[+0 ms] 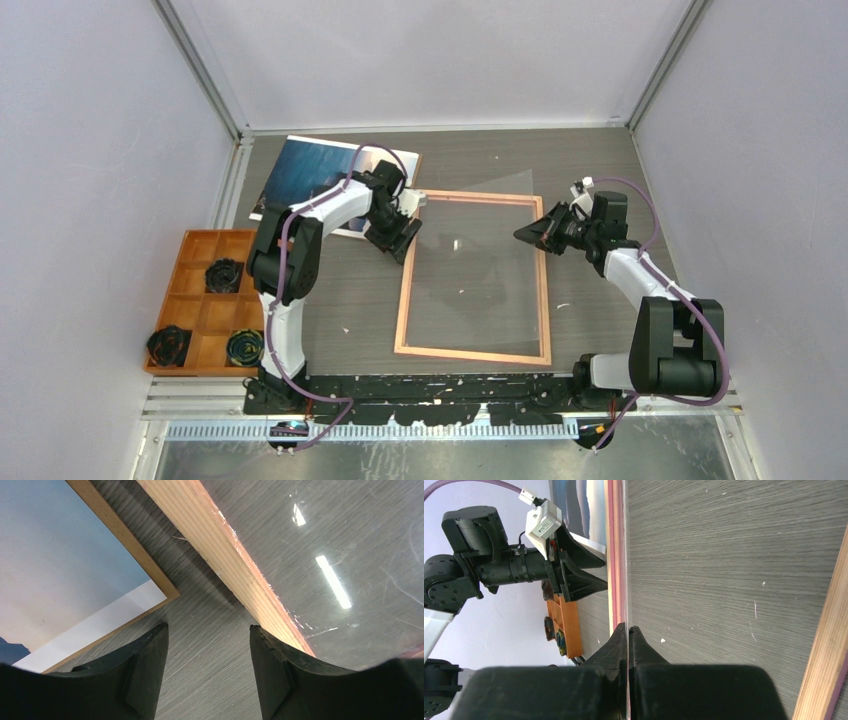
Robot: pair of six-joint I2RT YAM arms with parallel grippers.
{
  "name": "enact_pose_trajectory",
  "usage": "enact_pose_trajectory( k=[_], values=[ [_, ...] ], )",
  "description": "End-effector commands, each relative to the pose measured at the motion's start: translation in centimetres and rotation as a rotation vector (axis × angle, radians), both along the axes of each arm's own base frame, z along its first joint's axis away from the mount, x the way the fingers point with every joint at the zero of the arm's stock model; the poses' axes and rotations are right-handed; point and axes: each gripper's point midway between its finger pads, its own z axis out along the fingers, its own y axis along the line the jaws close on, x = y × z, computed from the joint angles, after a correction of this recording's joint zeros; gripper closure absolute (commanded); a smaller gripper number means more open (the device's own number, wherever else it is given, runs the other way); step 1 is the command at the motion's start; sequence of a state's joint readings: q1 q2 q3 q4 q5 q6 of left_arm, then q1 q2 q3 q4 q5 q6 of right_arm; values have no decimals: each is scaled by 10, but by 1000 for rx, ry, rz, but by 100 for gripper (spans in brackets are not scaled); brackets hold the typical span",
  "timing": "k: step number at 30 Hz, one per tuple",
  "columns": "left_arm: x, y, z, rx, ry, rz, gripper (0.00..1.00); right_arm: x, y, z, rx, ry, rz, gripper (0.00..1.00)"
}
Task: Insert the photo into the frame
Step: Place the photo frame item in the photo frame.
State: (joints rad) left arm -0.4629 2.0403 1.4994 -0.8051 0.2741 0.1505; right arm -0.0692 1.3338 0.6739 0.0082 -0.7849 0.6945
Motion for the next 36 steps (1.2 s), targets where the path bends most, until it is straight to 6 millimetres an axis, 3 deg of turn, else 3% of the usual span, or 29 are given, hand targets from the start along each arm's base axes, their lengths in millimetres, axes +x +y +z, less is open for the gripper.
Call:
enact_pose_trajectory(
  k=[1, 4, 10, 16, 24, 29, 36],
  values=[
    [-15, -5, -29, -2, 59, -44, 37, 10, -6, 4, -46, -49, -17, 91],
    [-15, -4, -30, 5, 58, -45, 37, 7, -11, -3, -95, -20, -29, 71],
    [-15, -3, -28, 2, 54, -45, 37, 4, -14, -11, -176, 5, -24, 50],
    [-16, -2, -30, 7, 57, -46, 37, 3, -15, -20, -252, 27, -28, 36],
    [-17, -1, -29, 12, 57, -50, 37, 7, -9, -24, -401, 45, -13, 30],
    [-17, 1, -30, 20, 53, -53, 37, 8, -10, -23, -436, 39, -17, 15],
    [-17, 2, -31, 23, 55, -52, 37, 9, -17, -20, -517, 33, -34, 11]
  ],
)
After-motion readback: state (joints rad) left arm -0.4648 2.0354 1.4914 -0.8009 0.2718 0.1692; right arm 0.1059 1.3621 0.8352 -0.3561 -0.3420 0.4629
